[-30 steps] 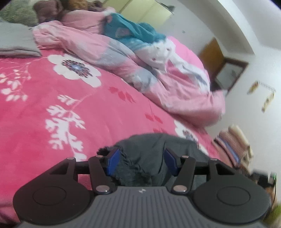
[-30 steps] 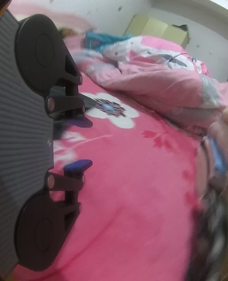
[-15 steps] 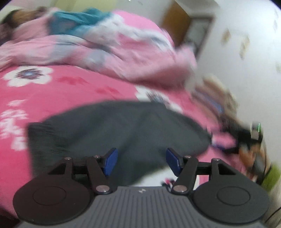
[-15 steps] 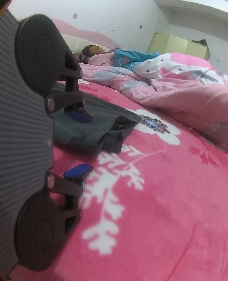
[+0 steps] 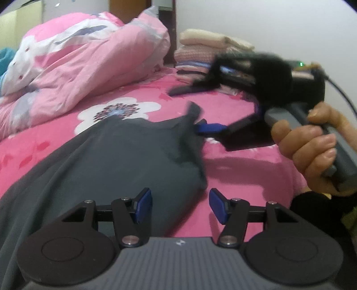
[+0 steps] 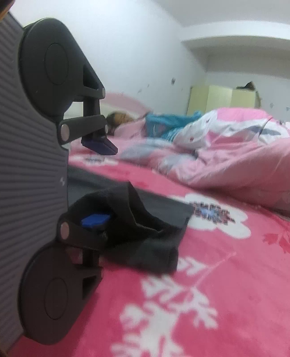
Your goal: Fold clothes
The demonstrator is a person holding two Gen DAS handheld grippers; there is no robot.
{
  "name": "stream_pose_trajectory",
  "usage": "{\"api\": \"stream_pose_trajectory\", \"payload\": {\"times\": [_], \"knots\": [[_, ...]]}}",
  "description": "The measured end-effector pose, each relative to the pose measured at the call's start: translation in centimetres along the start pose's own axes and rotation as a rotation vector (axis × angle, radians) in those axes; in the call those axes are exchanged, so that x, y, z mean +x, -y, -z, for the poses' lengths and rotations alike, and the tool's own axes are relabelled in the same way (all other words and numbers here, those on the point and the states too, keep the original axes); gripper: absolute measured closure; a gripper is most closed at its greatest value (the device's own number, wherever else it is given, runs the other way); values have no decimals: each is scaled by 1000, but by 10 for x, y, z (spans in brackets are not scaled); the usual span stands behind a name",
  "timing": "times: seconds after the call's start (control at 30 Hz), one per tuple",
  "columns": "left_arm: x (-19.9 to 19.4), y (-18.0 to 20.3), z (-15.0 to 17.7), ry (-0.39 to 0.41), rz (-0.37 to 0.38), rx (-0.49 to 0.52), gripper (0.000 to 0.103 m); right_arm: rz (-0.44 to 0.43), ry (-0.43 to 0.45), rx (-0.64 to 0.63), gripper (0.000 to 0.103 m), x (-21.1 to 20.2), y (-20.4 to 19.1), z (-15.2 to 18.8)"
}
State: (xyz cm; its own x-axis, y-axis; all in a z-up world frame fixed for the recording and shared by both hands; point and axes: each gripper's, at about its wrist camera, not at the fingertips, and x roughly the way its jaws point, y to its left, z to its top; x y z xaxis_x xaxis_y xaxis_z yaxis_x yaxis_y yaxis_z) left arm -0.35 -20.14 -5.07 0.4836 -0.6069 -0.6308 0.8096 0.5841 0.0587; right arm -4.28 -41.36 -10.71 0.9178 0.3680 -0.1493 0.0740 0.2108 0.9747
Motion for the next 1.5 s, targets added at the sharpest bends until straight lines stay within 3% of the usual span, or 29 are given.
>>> {"api": "stream_pose_trajectory", "payload": {"times": [0.07, 0.2, 0.27, 0.4, 0.57, 0.67, 0.83, 1.1, 1.17, 1.27, 1.4, 1.5], "knots": [[13, 3, -5, -6, -17, 7, 50, -15, 15, 8, 46, -2, 3, -3], [33, -4, -17, -32, -38, -48, 91, -33, 46, 17, 44, -8, 9, -9], [39, -13, -23, -37, -34, -97, 95, -43, 62, 22, 43, -11, 12, -12], [34, -46, -30, -22, 17, -277, 98, -61, 93, 31, 41, -17, 19, -18], [32, -106, -34, -21, 212, -636, 98, -25, 174, 15, 40, -35, 24, -21], [41, -138, -26, -41, 314, -845, 98, 20, 168, -3, 40, -32, 24, -19], [51, -167, -10, -58, 403, -1045, 98, 101, 128, -60, 41, -16, 17, -12], [60, -183, -3, -46, 468, -1154, 98, 209, 51, -146, 49, 20, 9, -10], [61, -185, 0, -41, 480, -1168, 98, 196, 24, -167, 52, 28, 8, -9], [63, -186, 5, -44, 491, -1175, 98, 129, -45, -159, 96, 37, 10, -9], [63, -181, 3, -45, 536, -1130, 98, 97, 32, -196, 102, 13, 0, -2], [59, -172, -7, -59, 560, -1028, 94, 86, 103, -208, 103, -16, -3, 7]]}}
